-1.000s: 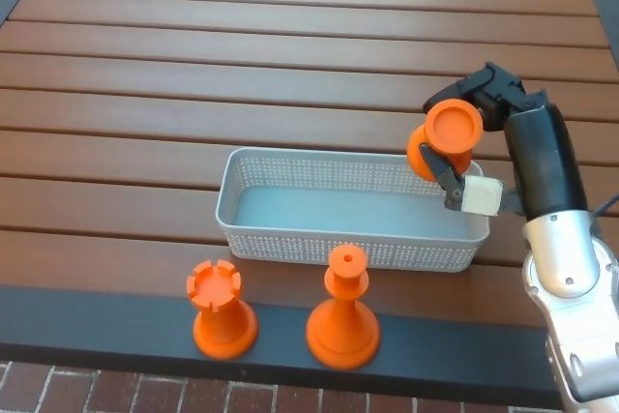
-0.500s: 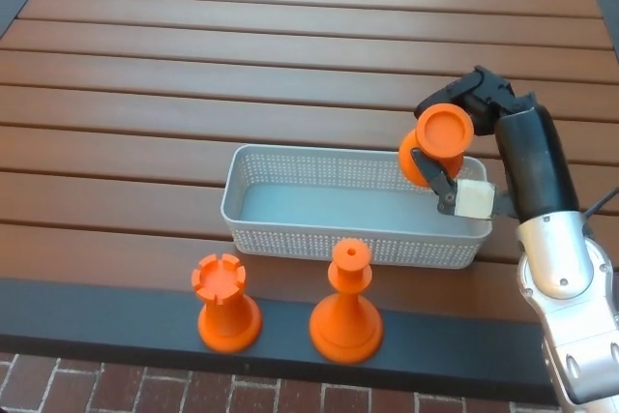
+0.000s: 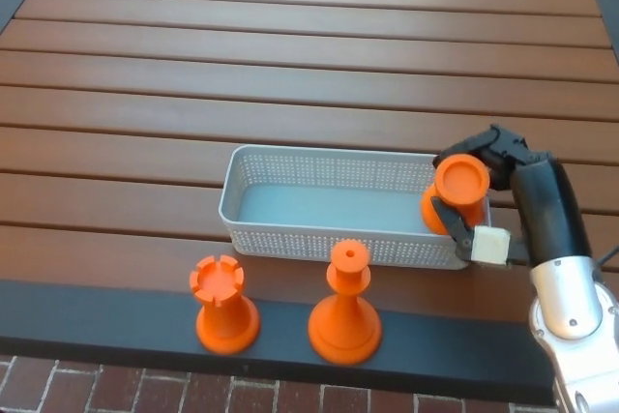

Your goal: Using the right hand to place 3 different shape and weight chess pieces into a small container

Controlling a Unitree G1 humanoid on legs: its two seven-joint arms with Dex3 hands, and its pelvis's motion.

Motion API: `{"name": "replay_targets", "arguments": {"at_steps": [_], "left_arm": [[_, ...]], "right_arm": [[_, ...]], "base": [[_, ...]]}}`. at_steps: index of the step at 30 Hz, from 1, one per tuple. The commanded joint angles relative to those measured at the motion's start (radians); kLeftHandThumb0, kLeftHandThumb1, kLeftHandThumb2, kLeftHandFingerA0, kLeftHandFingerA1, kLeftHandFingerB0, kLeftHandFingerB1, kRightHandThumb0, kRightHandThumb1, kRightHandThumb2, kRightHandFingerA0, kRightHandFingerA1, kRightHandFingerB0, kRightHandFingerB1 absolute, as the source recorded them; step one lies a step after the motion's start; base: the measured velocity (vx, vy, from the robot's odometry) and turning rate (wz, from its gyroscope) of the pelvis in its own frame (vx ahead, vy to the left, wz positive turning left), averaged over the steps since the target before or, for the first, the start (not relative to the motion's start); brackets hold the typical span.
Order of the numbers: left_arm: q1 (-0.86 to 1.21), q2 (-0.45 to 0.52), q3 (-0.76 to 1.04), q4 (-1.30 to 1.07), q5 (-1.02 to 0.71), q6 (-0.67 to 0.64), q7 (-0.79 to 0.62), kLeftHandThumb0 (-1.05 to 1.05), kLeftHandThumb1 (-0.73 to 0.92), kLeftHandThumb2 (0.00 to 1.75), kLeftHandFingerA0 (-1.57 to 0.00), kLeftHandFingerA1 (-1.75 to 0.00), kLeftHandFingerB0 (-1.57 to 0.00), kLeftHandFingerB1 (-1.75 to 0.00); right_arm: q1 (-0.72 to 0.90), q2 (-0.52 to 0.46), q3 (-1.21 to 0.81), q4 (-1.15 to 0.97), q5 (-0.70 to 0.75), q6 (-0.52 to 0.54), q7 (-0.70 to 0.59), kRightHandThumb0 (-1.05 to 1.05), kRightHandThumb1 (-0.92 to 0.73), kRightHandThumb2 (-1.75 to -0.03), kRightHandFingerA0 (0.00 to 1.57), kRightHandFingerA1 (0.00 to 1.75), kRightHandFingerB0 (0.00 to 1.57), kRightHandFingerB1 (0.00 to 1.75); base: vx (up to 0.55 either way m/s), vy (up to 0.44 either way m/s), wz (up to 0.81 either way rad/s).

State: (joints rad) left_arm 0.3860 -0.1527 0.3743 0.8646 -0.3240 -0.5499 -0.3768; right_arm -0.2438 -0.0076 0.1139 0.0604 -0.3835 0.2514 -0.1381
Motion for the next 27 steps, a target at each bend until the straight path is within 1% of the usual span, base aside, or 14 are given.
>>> {"name": "replay_targets", "arguments": {"at_steps": [1, 2, 3, 8, 9, 10, 11, 12, 14, 15, 16, 17, 21, 27], "left_arm": [[0.023, 0.004, -0.003, -0.043, -0.003, -0.044, 0.001, -0.07, 0.54, 1.14, -1.08, -1.36, -0.93, -1.05], [0.026, 0.003, -0.004, -0.049, -0.002, -0.041, 0.002, -0.07, 0.54, 1.14, -1.08, -1.36, -0.93, -1.05], [0.031, 0.005, -0.007, -0.047, 0.011, -0.049, 0.013, -0.07, 0.54, 1.14, -1.10, -1.35, -0.93, -1.06], [0.038, 0.006, -0.013, -0.056, 0.018, -0.047, 0.022, -0.07, 0.54, 1.14, -1.10, -1.35, -0.93, -1.06], [0.029, 0.011, -0.011, -0.037, 0.021, -0.048, 0.030, -0.07, 0.56, 1.09, -1.12, -1.33, -0.95, -1.04], [0.023, 0.015, -0.009, -0.023, 0.024, -0.049, 0.036, -0.07, 0.56, 1.09, -1.12, -1.33, -0.95, -1.04], [0.014, 0.018, -0.003, -0.001, 0.016, -0.058, 0.025, -0.07, 0.56, 1.09, -1.11, -1.33, -0.95, -1.03], [0.006, 0.019, 0.003, 0.019, 0.005, -0.070, 0.009, -0.07, 0.56, 1.09, -1.11, -1.33, -0.95, -1.03], [0.001, 0.020, 0.006, 0.031, 0.002, -0.078, 0.004, -0.07, 0.56, 1.09, -1.11, -1.33, -0.95, -1.03], [0.008, 0.019, 0.002, 0.017, 0.009, -0.070, 0.014, -0.08, 0.54, 1.09, -1.12, -1.36, -0.94, -1.06], [0.015, 0.018, -0.003, 0.002, 0.018, -0.061, 0.026, -0.08, 0.54, 1.09, -1.12, -1.36, -0.94, -1.06], [0.016, 0.018, -0.005, 0.003, 0.023, -0.063, 0.032, -0.06, 0.54, 1.12, -1.10, -1.37, -0.93, -1.07], [0.014, 0.017, -0.006, 0.014, 0.022, -0.065, 0.031, -0.08, 0.54, 1.12, -1.08, -1.38, -0.93, -1.07], [0.014, 0.014, -0.002, 0.022, 0.008, -0.063, 0.013, -0.09, 0.54, 1.10, -1.09, -1.38, -0.93, -1.08]], "right_arm": [[0.019, -0.021, 0.027, 0.034, -0.052, 0.017, -0.040, -0.24, -0.70, -0.78, 0.87, 1.57, 0.88, 0.78], [0.019, -0.023, 0.029, 0.037, -0.053, 0.015, -0.042, -0.24, -0.70, -0.78, 0.87, 1.57, 0.88, 0.78], [0.023, -0.022, 0.037, 0.037, -0.058, 0.019, -0.046, -0.24, -0.74, -0.72, 0.91, 1.44, 0.81, 0.60], [0.025, -0.024, 0.043, 0.038, -0.059, 0.021, -0.051, -0.24, -0.74, -0.72, 0.91, 1.44, 0.81, 0.60], [0.020, -0.029, 0.052, 0.048, -0.063, 0.015, -0.044, -0.38, -0.72, -0.61, 0.60, 0.59, 0.37, 0.34], [0.016, -0.033, 0.059, 0.056, -0.066, 0.009, -0.038, -0.38, -0.72, -0.61, 0.60, 0.59, 0.37, 0.34], [0.007, -0.046, 0.084, 0.052, -0.091, 0.044, -0.011, -0.55, -0.74, -0.62, 0.07, 0.42, 0.14, 0.25], [-0.003, -0.061, 0.112, 0.044, -0.121, 0.089, 0.019, -0.55, -0.74, -0.62, 0.07, 0.42, 0.14, 0.25], [-0.006, -0.069, 0.124, 0.040, -0.122, 0.104, 0.022, -0.55, -0.74, -0.62, 0.07, 0.42, 0.14, 0.25], [-0.012, -0.068, 0.134, 0.033, -0.130, 0.120, 0.026, -0.80, -0.50, -0.82, 0.00, 0.12, 0.07, 0.11], [-0.020, -0.068, 0.146, 0.023, -0.141, 0.141, 0.032, -0.80, -0.50, -0.82, 0.00, 0.12, 0.07, 0.11], [-0.024, -0.072, 0.154, 0.017, -0.150, 0.151, 0.037, -0.89, -0.56, -0.86, 0.00, 0.11, 0.07, 0.02], [-0.035, -0.088, 0.167, 0.013, -0.164, 0.172, 0.040, -0.93, -0.56, -0.88, 0.00, 0.18, 0.05, 0.00], [-0.055, -0.100, 0.166, 0.030, -0.175, 0.188, 0.030, -0.90, -0.54, -0.86, 0.00, 0.21, 0.05, 0.00]], "base": [[0.00, 0.000, 0.00], [0.00, 0.000, 0.00], [0.00, 0.000, 0.00], [0.00, 0.000, 0.00], [0.00, 0.000, 0.00], [0.00, 0.000, 0.00], [0.00, 0.000, 0.00], [0.00, 0.000, 0.00], [0.00, 0.000, 0.00], [0.00, 0.000, 0.00], [0.00, 0.000, 0.00], [0.00, 0.000, 0.00], [0.00, 0.000, 0.00], [0.00, 0.000, 0.00]]}}
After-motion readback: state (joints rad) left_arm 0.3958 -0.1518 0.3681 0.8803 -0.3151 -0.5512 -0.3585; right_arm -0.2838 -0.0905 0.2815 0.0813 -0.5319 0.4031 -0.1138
